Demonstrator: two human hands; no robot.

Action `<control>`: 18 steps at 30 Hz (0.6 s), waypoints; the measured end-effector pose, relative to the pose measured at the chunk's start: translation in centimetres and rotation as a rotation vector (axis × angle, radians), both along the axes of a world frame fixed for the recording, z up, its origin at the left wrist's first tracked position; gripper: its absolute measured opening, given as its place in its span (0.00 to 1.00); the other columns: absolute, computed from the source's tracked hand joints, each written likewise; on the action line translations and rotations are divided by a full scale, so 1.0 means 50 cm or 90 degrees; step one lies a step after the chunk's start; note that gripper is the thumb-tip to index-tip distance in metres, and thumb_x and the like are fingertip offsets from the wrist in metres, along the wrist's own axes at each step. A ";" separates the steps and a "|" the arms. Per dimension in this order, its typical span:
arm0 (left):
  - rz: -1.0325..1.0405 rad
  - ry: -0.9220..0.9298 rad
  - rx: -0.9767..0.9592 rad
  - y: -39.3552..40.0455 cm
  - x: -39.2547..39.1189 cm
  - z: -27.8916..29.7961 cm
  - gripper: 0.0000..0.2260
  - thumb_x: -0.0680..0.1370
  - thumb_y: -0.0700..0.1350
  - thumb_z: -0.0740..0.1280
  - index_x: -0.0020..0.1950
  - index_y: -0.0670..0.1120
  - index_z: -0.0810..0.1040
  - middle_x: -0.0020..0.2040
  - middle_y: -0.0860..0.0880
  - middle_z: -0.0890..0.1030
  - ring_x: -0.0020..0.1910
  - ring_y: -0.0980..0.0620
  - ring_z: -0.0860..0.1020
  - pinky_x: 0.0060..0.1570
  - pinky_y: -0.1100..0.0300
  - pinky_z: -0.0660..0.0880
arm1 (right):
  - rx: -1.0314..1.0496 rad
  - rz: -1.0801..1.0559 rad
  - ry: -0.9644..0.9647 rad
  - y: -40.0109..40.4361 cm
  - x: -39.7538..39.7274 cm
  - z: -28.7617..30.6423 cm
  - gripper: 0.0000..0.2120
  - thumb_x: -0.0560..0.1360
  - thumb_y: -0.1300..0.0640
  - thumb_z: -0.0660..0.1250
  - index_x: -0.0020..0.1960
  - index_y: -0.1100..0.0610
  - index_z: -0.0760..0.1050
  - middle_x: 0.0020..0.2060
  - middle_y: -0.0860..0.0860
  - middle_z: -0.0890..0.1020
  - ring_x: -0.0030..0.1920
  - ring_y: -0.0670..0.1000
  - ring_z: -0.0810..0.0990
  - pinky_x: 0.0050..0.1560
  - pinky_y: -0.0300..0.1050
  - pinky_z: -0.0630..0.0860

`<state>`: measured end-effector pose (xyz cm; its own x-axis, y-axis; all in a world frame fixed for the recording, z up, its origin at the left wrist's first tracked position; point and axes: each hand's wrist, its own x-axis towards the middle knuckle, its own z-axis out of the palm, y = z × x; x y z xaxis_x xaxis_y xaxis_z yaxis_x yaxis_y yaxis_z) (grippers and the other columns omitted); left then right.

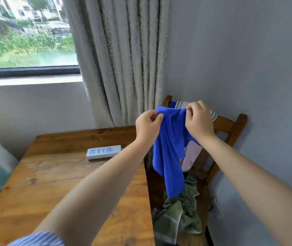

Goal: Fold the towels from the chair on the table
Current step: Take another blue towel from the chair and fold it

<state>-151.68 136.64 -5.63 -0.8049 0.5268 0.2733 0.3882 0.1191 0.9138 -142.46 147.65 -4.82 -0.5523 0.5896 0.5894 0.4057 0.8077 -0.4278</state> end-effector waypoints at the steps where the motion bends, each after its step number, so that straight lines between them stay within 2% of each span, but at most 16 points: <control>1: 0.022 -0.006 0.002 -0.045 -0.007 0.006 0.07 0.76 0.41 0.65 0.37 0.46 0.76 0.30 0.56 0.72 0.36 0.53 0.72 0.41 0.60 0.71 | -0.007 0.019 0.002 -0.041 -0.016 0.004 0.08 0.75 0.68 0.57 0.46 0.69 0.74 0.46 0.65 0.77 0.48 0.62 0.73 0.47 0.45 0.64; 4: 0.081 -0.019 0.001 -0.188 -0.030 0.025 0.08 0.76 0.41 0.65 0.36 0.44 0.75 0.30 0.53 0.72 0.33 0.54 0.70 0.37 0.63 0.69 | -0.045 0.086 0.015 -0.170 -0.062 0.016 0.08 0.75 0.68 0.56 0.46 0.69 0.74 0.48 0.65 0.76 0.50 0.62 0.73 0.46 0.45 0.63; 6: 0.119 -0.001 -0.020 -0.274 -0.044 0.035 0.08 0.75 0.42 0.65 0.36 0.41 0.75 0.29 0.50 0.71 0.33 0.52 0.68 0.35 0.61 0.67 | -0.060 0.126 0.018 -0.249 -0.087 0.022 0.08 0.75 0.68 0.56 0.47 0.69 0.74 0.49 0.65 0.76 0.51 0.62 0.73 0.45 0.44 0.62; 11: 0.204 0.029 -0.041 -0.469 -0.055 0.051 0.07 0.76 0.42 0.66 0.42 0.39 0.80 0.33 0.48 0.76 0.38 0.48 0.73 0.44 0.53 0.74 | -0.105 0.206 0.018 -0.418 -0.146 0.030 0.09 0.75 0.67 0.55 0.49 0.69 0.73 0.51 0.65 0.75 0.52 0.62 0.73 0.45 0.44 0.62; 15: 0.259 0.024 -0.039 -0.574 -0.057 0.045 0.08 0.75 0.43 0.67 0.46 0.38 0.81 0.40 0.43 0.81 0.40 0.51 0.75 0.47 0.53 0.75 | -0.135 0.253 0.010 -0.503 -0.177 0.016 0.09 0.75 0.67 0.55 0.48 0.68 0.73 0.52 0.64 0.75 0.53 0.61 0.73 0.46 0.45 0.63; 18: 0.301 -0.002 -0.036 -0.649 -0.074 0.039 0.08 0.75 0.42 0.68 0.47 0.38 0.81 0.44 0.40 0.83 0.40 0.52 0.75 0.45 0.57 0.73 | -0.180 0.288 -0.010 -0.546 -0.211 0.007 0.09 0.75 0.67 0.54 0.48 0.68 0.72 0.51 0.65 0.75 0.52 0.61 0.73 0.46 0.45 0.64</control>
<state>-155.37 104.18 -3.70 -0.9606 0.1157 0.2527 0.2772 0.3316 0.9018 -153.00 120.33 -4.46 -0.7956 0.4251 0.4317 0.0510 0.7570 -0.6514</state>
